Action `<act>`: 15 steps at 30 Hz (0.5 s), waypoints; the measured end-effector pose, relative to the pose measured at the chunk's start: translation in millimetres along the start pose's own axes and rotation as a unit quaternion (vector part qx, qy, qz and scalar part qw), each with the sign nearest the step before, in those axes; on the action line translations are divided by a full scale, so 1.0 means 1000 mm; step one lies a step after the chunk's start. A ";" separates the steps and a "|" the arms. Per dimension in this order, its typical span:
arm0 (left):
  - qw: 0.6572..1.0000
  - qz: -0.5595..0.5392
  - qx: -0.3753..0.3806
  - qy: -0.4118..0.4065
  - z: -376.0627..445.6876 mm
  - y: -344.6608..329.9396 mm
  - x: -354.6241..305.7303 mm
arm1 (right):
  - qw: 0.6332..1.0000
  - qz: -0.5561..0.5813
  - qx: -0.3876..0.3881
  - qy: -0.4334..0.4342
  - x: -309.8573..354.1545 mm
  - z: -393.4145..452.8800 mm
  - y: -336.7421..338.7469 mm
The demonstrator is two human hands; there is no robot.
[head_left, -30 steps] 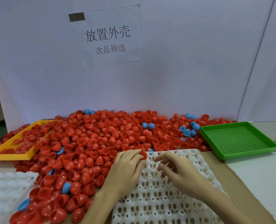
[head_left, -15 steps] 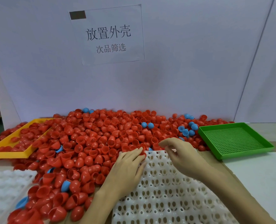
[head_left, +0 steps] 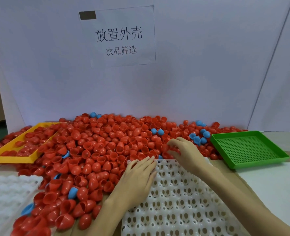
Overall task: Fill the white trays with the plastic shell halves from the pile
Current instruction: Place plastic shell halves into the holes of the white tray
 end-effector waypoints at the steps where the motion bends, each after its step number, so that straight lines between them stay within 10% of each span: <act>1: 1.000 -0.002 0.003 0.001 0.000 -0.001 0.001 | 1.000 0.028 -0.007 -0.001 0.003 -0.005 0.005; 9: 0.973 -0.072 -0.211 -0.064 -0.008 0.059 -0.025 | 0.966 0.250 0.009 -0.065 0.008 -0.050 0.029; 15: 0.945 -0.267 -0.173 -0.076 -0.009 0.054 -0.039 | 0.957 0.287 0.009 -0.029 0.024 -0.064 0.037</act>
Point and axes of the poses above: each hand's wrist, its own z-axis towards the middle knuckle, its own y-axis out of the back of the hand, x = y × z, the point moved 10 cm from there along z, towards the middle knuckle, and after that the axes turned 3 degrees about -x, right-handed, at the moved point
